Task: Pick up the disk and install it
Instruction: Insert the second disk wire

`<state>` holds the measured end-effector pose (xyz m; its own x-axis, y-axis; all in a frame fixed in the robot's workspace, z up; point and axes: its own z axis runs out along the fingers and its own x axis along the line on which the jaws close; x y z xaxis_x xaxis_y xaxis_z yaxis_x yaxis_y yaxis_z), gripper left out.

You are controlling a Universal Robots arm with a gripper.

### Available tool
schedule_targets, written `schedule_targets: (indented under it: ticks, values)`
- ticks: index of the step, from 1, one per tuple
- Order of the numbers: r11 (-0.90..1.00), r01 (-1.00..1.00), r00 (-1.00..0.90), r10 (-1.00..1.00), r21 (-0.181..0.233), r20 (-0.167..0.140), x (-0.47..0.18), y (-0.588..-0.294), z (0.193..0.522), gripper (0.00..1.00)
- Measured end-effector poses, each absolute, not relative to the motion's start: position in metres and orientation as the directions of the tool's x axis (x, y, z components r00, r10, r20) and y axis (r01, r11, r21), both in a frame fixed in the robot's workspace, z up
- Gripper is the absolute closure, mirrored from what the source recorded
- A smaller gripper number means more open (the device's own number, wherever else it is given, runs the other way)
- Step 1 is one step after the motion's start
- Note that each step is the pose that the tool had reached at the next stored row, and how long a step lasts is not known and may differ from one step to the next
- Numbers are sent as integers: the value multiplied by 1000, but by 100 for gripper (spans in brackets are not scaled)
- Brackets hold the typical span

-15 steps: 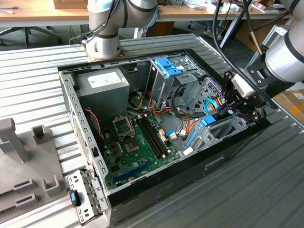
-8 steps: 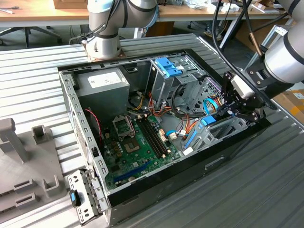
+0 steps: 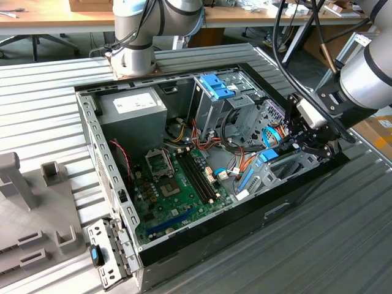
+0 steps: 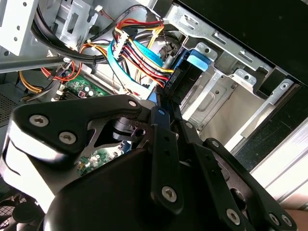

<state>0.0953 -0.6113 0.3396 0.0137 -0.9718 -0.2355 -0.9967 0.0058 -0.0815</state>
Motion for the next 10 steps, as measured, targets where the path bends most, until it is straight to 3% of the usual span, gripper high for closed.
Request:
schedule_targets:
  ticks: [10]
  values:
    - [6, -997, 14, -972, -82, -235, 95, -611, 339, 84]
